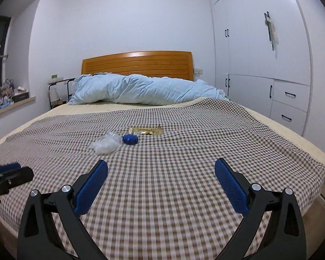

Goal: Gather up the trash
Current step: 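Raise both open tools from the trash bag back toward the bed, then close the left tool on the clear plastic bag beside the blue cap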

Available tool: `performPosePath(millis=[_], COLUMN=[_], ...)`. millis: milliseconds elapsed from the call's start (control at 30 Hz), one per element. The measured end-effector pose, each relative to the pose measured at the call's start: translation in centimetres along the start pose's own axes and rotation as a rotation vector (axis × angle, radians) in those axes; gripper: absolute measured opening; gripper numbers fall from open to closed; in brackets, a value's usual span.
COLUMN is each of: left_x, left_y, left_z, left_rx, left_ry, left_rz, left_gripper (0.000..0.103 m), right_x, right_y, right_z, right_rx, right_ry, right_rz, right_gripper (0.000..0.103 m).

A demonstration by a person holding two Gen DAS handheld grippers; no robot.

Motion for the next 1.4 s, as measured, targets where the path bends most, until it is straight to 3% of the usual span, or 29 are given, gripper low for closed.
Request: performPosePath(millis=[167,367,600,967,1200,1400], left_x=[-0.2,0.2,0.6,0.8,0.3,0.0], left_y=[1.5,3.2,2.8,3.4,3.5,3.7], left_z=[-2.4,-5.5,-8.9,-11.7,-15.7,-20.6], left_rx=[-0.001,0.019,-0.007,0.003,-0.078,-0.164], left_ry=[-0.014,0.013,0.03,0.086,0.16,0.178], left_rz=[0.088,0.08,0.086,0.057,0.024,0.05], left_gripper=[0.095,0.095,0.095,0.095,0.095,0.095], right_x=[0.3,1.5,2.9,4.9,8.2,11.2], right_y=[1.3,1.3,0.0,1.7,0.3,-0.6], right_z=[-1.8,-4.3,-6.3,-8.5,-9.2,-9.5], right_rx=[0.018,0.026,-0.021,0.019,0.005,-0.021], right_ry=[-0.031,-0.101,-0.137,-0.188,-0.297,-0.359], right_rz=[-0.049,-0.103,-0.141,-0.141,-0.125,-0.158], right_gripper=[0.095,0.095,0.095,0.095,0.095,0.095])
Point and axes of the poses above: each gripper's, at about its wrist camera, not at the fingertips, and z roughly against the way its jaws point, x to its right, y to its top, the point moved 3 cm from there along -z, roughly the way its jaws point, and after that the axes turned 14 degrees about x, right-handed, at the moved point
